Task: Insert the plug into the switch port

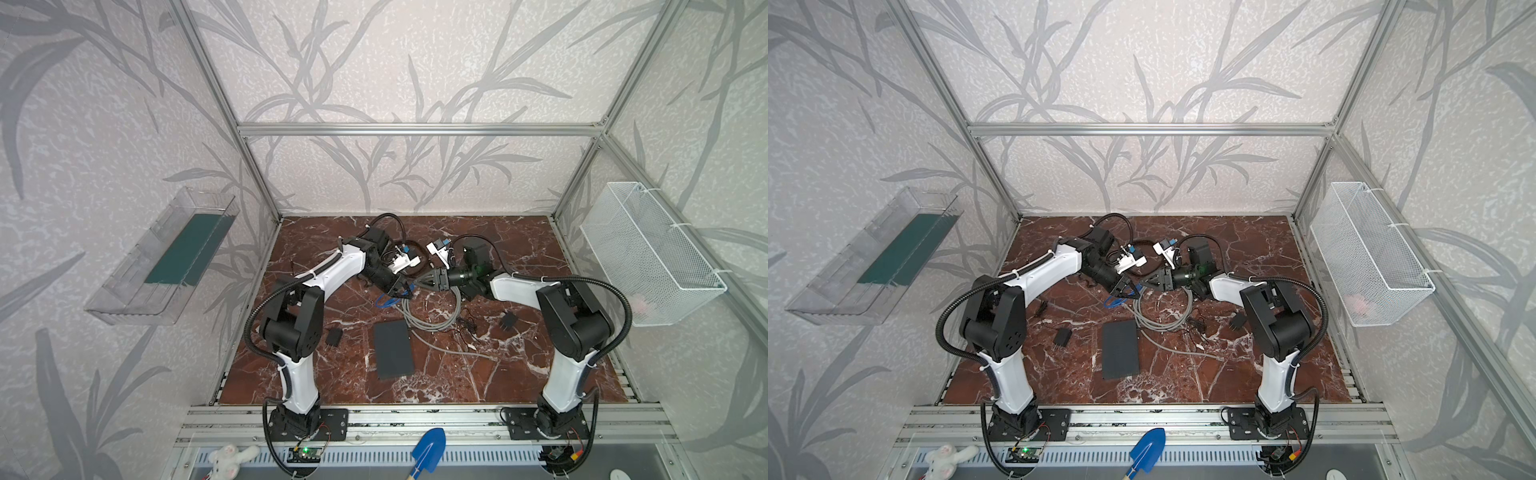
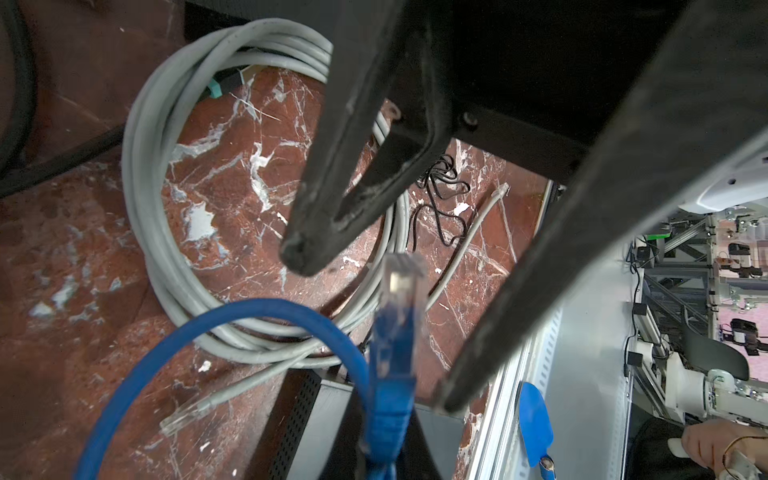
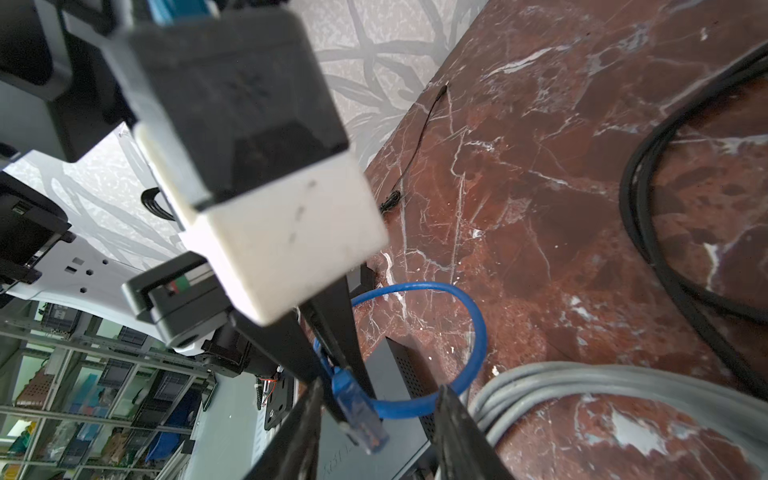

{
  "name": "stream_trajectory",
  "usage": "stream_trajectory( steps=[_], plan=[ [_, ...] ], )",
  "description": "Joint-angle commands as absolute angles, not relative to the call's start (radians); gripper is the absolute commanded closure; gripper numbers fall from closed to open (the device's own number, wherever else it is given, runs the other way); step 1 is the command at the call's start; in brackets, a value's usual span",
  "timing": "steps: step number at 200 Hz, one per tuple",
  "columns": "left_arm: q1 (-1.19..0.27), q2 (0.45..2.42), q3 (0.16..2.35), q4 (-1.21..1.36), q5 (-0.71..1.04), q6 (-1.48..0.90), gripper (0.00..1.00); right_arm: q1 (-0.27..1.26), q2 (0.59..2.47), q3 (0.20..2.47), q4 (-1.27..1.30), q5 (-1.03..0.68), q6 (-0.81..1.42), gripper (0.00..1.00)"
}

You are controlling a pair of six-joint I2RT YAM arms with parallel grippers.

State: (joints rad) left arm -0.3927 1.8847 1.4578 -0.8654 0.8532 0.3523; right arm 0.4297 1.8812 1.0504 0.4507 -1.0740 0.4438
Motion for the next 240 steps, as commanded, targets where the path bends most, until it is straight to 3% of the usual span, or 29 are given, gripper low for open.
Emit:
stream_trajectory(
  steps=[1, 21, 42, 91, 169, 203, 240],
  plan=[
    [-0.396, 1.908, 1.494, -0.921, 0.882, 0.405, 0.93, 0.426, 1.906, 1.06, 0.565, -1.077, 0.507, 0.59],
    [-0.396, 1.916, 1.5, -0.933, 0.886, 0.412, 0.93, 0.426, 1.919, 1.059, 0.622, -1.074, 0.555, 0.61],
    [-0.394, 1.916, 1.502, -0.928, 0.884, 0.41, 0.93, 0.428, 1.932, 1.064, 0.637, -1.087, 0.578, 0.71],
    [-0.39, 1.923, 1.506, -0.924, 0.887, 0.405, 0.93, 0.428, 1.931, 1.055, 0.587, -1.11, 0.549, 0.67],
    [-0.385, 1.912, 1.502, -0.902, 0.885, 0.384, 0.93, 0.43, 1.912, 1.018, 0.604, -1.105, 0.592, 0.91],
    [-0.379, 1.89, 1.476, -0.826, 0.794, 0.314, 0.8, 0.43, 1.881, 0.97, 0.608, -1.057, 0.703, 0.94],
    [-0.39, 1.826, 1.424, -0.728, 0.706, 0.26, 0.63, 0.428, 1.825, 1.017, 0.262, -0.925, 0.71, 0.94]
  ],
)
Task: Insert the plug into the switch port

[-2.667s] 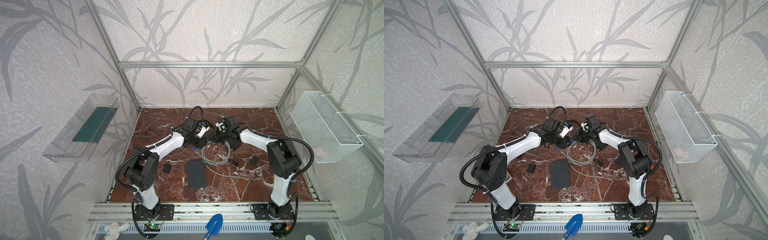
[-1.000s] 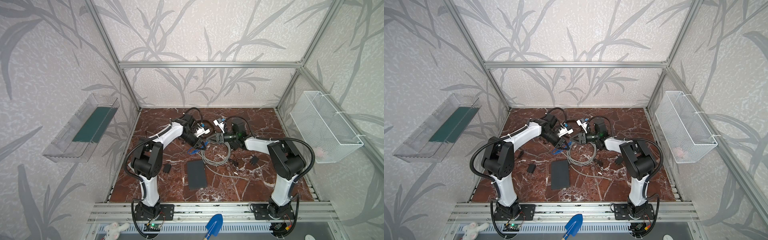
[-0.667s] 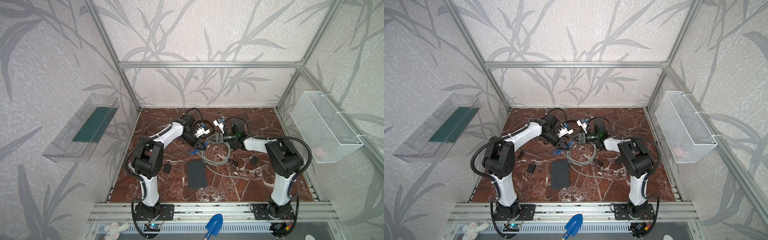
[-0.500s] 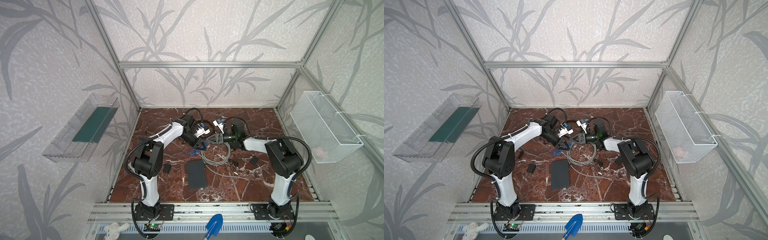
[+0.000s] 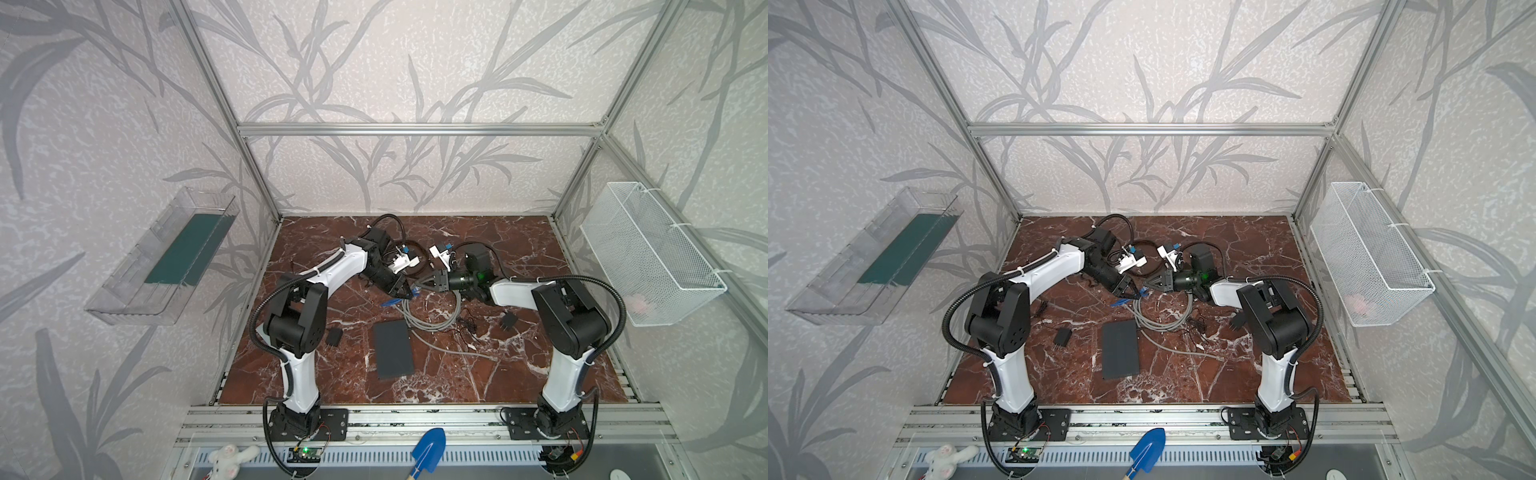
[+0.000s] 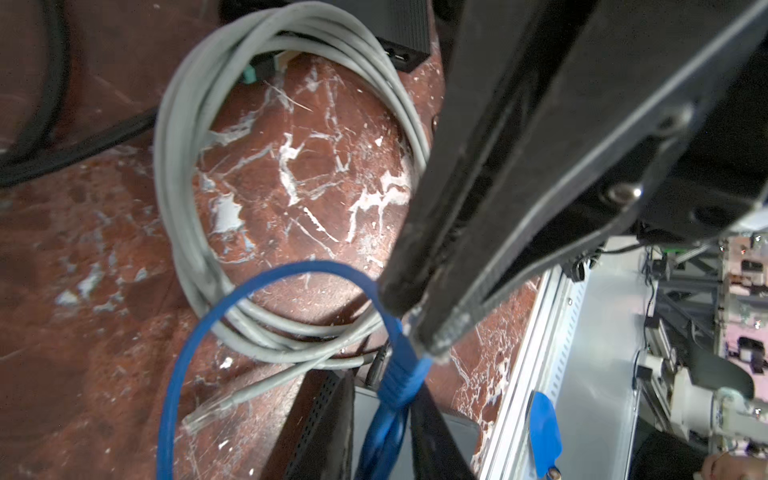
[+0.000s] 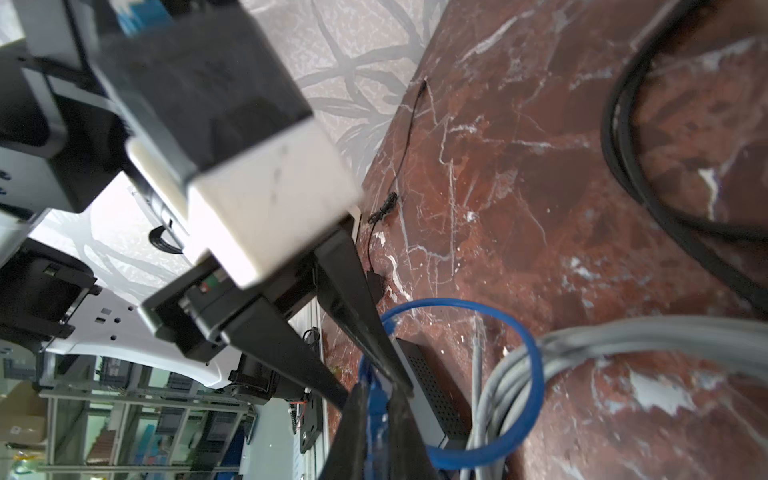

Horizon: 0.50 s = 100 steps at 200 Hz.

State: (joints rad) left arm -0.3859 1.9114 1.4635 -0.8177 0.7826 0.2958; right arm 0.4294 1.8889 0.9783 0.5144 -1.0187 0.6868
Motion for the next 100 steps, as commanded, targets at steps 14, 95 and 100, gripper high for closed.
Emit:
stream_trajectory(
  steps=[14, 95, 100],
  plan=[
    [-0.408, 1.782, 1.381, -0.669, 0.669, 0.249, 0.59, 0.427, 1.822, 1.048, 0.173, -0.892, 0.74, 0.94],
    [-0.49, 1.675, 1.221, -0.428, 0.495, 0.205, 0.55, 0.425, 1.844, 1.13, 0.166, -0.856, 0.994, 0.94],
    [-0.493, 1.68, 1.222, -0.43, 0.478, 0.208, 0.55, 0.428, 1.844, 1.134, 0.166, -0.86, 0.999, 0.94]
  ],
)
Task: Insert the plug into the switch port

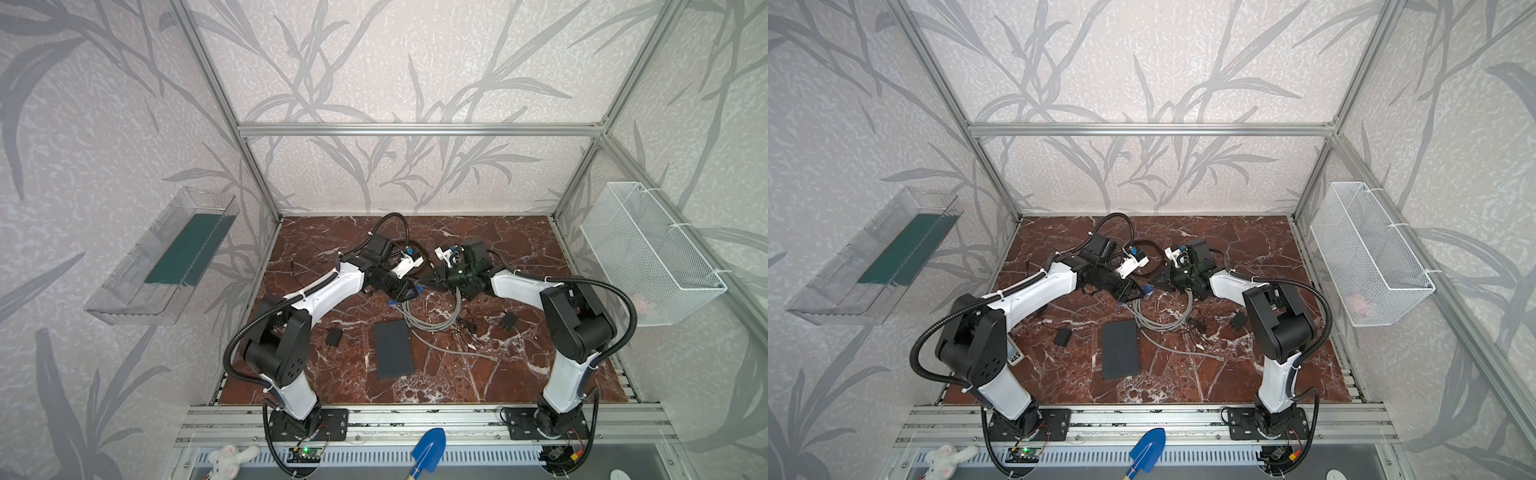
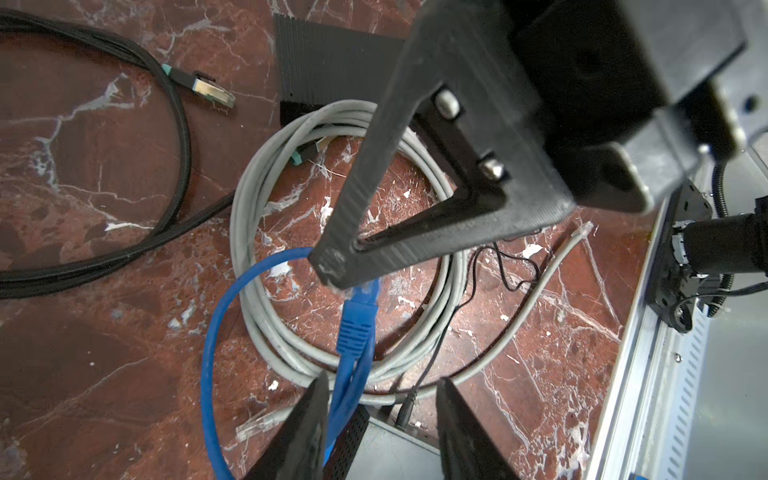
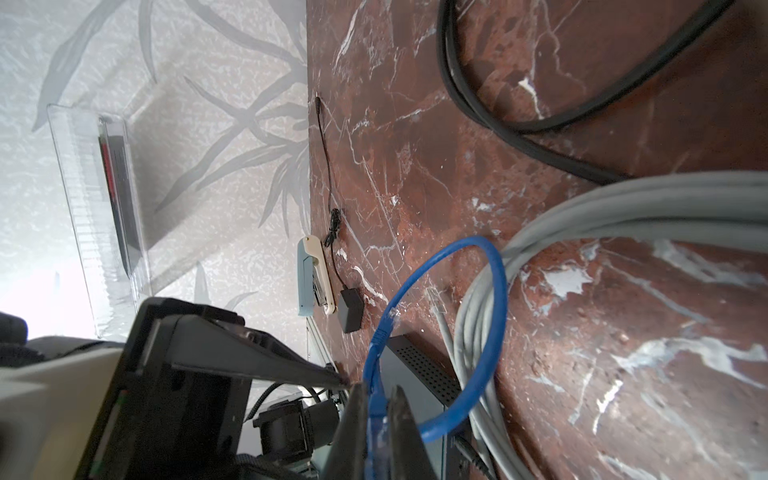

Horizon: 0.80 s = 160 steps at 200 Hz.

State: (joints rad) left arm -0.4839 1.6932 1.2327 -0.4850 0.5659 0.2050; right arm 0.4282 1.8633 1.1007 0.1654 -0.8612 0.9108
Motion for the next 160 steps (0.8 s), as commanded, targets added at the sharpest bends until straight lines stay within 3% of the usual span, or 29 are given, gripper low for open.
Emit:
stream_trajectory(
  steps=[1, 35, 160],
  plan=[
    [-0.494, 1.68, 1.222, -0.43, 0.474, 0.208, 0.55, 0.428, 1.844, 1.135, 0.166, -0.86, 0.999, 0.94],
    [-0.493, 1.706, 1.23, -0.404, 0.423, 0.191, 0.56, 0.432, 1.841, 1.152, 0.139, -0.873, 0.992, 0.94],
    [-0.494, 1.721, 1.254, -0.402, 0.503, 0.219, 0.65, 0.453, 1.852, 1.17, 0.158, -0.899, 1.025, 0.96]
  ],
)
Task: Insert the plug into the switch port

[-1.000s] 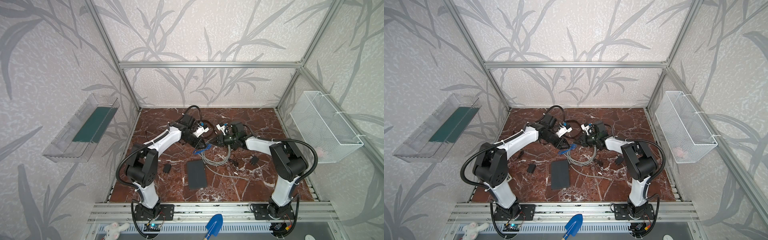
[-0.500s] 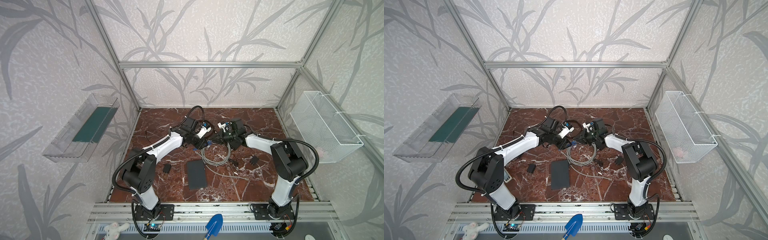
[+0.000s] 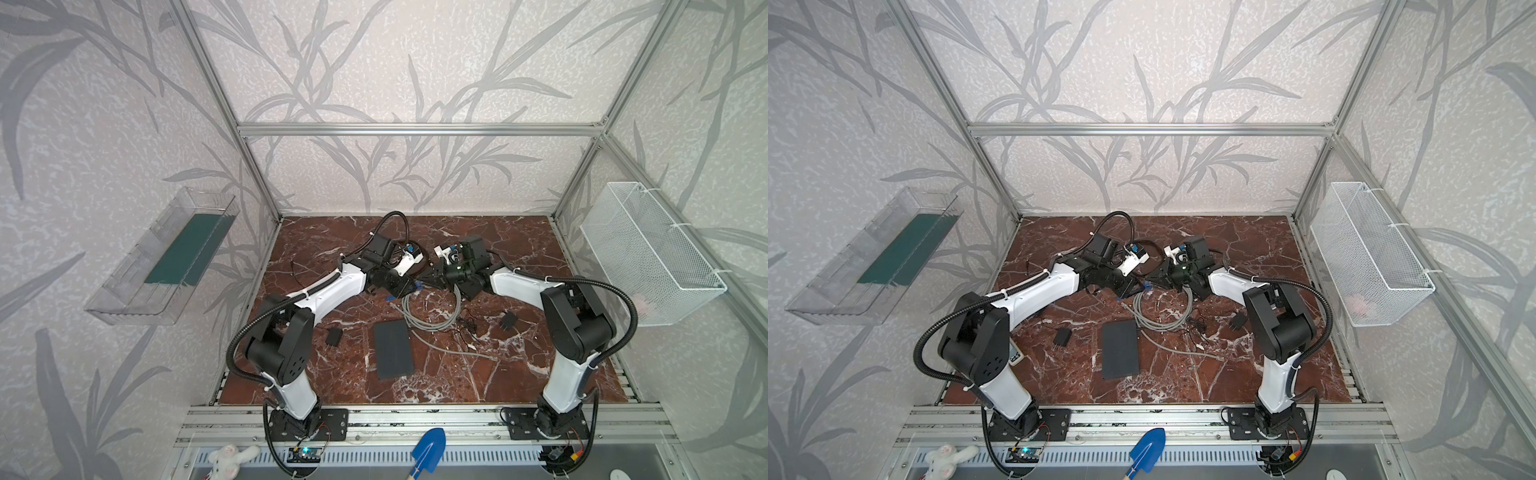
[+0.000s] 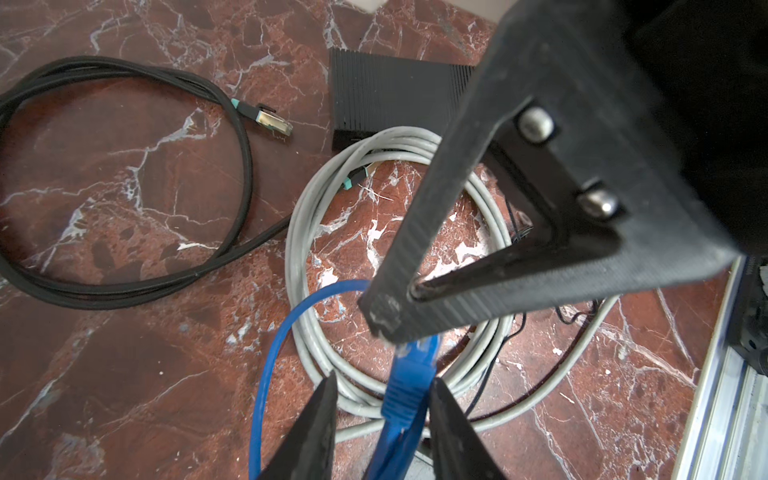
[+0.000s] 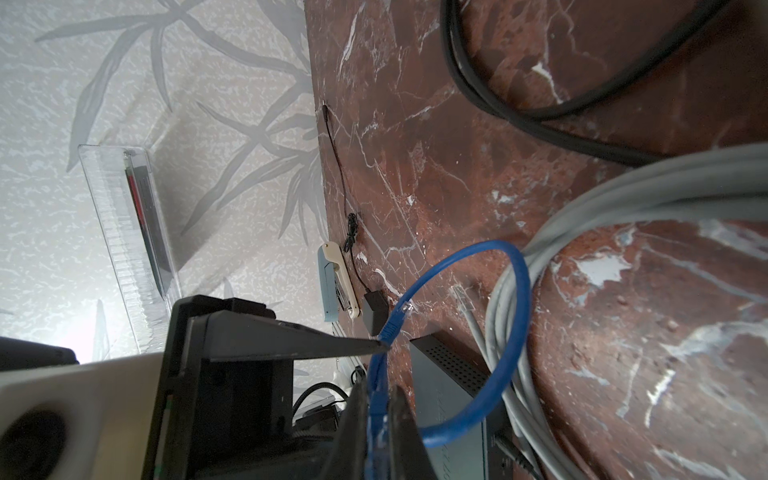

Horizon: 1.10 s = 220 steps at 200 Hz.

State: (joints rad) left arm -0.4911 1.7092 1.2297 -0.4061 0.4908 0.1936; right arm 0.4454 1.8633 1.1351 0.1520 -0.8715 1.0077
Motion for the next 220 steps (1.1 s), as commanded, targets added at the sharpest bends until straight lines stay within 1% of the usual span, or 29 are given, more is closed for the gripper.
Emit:
stream_trajectory(
  steps=[1, 22, 44, 69, 95, 105, 122, 137, 147, 166, 185, 202, 220],
  plan=[
    [-0.495, 1.72, 1.255, -0.402, 0.502, 0.22, 0.65, 0.453, 1.852, 1.17, 0.158, -0.899, 1.025, 0.96],
    [-0.494, 1.725, 1.255, -0.415, 0.497, 0.229, 0.69, 0.453, 1.848, 1.173, 0.173, -0.902, 1.038, 0.96],
    [-0.492, 1.72, 1.253, -0.422, 0.481, 0.227, 0.78, 0.453, 1.847, 1.181, 0.157, -0.904, 1.031, 0.96],
    [-0.489, 1.708, 1.25, -0.429, 0.472, 0.235, 0.86, 0.453, 1.853, 1.187, 0.146, -0.903, 1.028, 0.96],
    [-0.477, 1.693, 1.258, -0.469, 0.471, 0.264, 0.9, 0.453, 1.856, 1.203, 0.116, -0.902, 1.008, 0.96],
    [-0.473, 1.688, 1.27, -0.508, 0.47, 0.283, 0.91, 0.453, 1.853, 1.213, 0.096, -0.902, 0.99, 0.92],
    [-0.465, 1.674, 1.29, -0.577, 0.45, 0.324, 0.92, 0.451, 1.838, 1.227, 0.071, -0.895, 0.948, 0.78],
    [-0.458, 1.66, 1.312, -0.651, 0.408, 0.356, 0.92, 0.439, 1.814, 1.235, 0.032, -0.885, 0.895, 0.68],
    [-0.457, 1.651, 1.326, -0.708, 0.366, 0.375, 0.92, 0.422, 1.793, 1.237, -0.016, -0.869, 0.842, 0.63],
    [-0.454, 1.636, 1.327, -0.797, 0.283, 0.393, 0.92, 0.39, 1.75, 1.223, -0.098, -0.846, 0.744, 0.58],
    [-0.454, 1.613, 1.282, -0.837, 0.205, 0.407, 0.93, 0.366, 1.729, 1.218, -0.223, -0.81, 0.616, 0.57],
    [-0.45, 1.58, 1.196, -0.818, 0.137, 0.449, 0.93, 0.363, 1.722, 1.205, -0.298, -0.796, 0.538, 0.57],
    [-0.443, 1.543, 1.091, -0.739, 0.077, 0.517, 0.96, 0.363, 1.722, 1.175, -0.31, -0.799, 0.513, 0.57]
  ],
)
